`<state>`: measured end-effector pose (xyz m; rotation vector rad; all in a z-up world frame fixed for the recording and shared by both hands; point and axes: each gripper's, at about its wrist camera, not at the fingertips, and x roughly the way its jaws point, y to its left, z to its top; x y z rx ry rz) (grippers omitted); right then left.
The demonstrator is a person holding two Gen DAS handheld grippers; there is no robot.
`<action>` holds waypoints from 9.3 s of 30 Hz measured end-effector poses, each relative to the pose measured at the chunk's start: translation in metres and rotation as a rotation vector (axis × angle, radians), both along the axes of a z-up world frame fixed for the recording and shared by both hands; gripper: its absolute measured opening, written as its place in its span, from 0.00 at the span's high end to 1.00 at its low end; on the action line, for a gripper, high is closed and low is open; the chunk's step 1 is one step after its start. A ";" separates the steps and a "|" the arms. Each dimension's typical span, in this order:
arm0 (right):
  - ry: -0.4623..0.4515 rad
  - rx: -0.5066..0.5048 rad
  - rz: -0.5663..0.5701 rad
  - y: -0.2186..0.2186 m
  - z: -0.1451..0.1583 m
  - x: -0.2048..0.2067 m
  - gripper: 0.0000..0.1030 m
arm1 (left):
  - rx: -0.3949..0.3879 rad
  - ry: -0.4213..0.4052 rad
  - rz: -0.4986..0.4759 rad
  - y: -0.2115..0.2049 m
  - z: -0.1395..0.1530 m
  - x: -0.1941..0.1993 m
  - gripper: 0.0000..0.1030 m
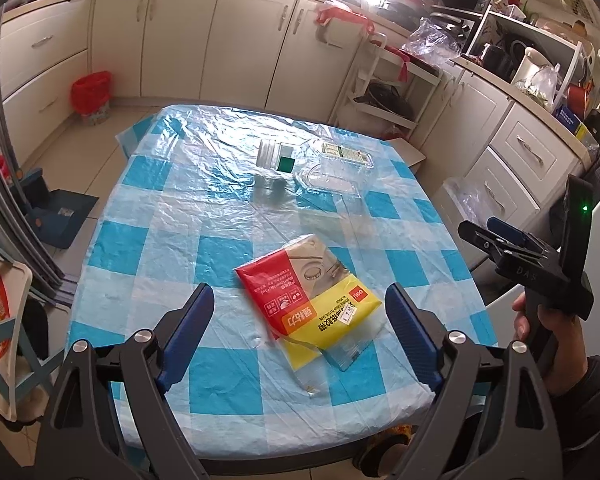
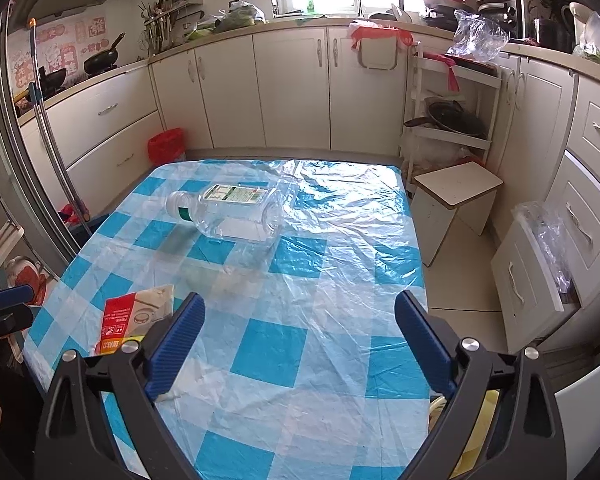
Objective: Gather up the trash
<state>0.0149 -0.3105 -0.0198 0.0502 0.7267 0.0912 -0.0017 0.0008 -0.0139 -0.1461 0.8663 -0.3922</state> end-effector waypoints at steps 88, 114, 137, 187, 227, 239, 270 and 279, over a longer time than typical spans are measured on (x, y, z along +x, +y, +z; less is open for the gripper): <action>0.295 -0.496 0.734 0.143 -0.042 0.180 0.25 | 0.087 0.184 -0.079 0.008 -0.034 0.045 0.17; 0.273 -0.052 0.327 0.059 -0.042 -0.003 0.46 | 0.127 0.157 -0.083 -0.047 -0.078 0.074 0.97; 0.306 -0.075 0.362 0.066 -0.067 -0.001 0.44 | -0.035 0.213 -0.165 -0.069 -0.080 0.066 0.64; 0.091 0.110 -0.021 -0.053 -0.006 -0.054 0.47 | -0.111 -0.090 -0.096 -0.044 0.020 -0.001 0.99; -0.196 0.242 -0.515 -0.224 0.035 -0.150 0.14 | -0.010 -0.007 -0.500 -0.319 -0.026 -0.069 0.99; -0.246 0.322 -0.525 -0.240 0.043 -0.154 0.14 | 0.050 0.078 -0.560 -0.403 -0.068 -0.077 0.98; -0.273 -0.039 -0.489 -0.063 0.057 -0.228 0.07 | 0.074 -0.161 -0.217 -0.124 0.068 -0.128 0.08; -0.341 -0.067 -0.494 0.011 0.093 -0.293 0.07 | 0.077 -0.238 -0.205 -0.063 0.093 -0.187 0.08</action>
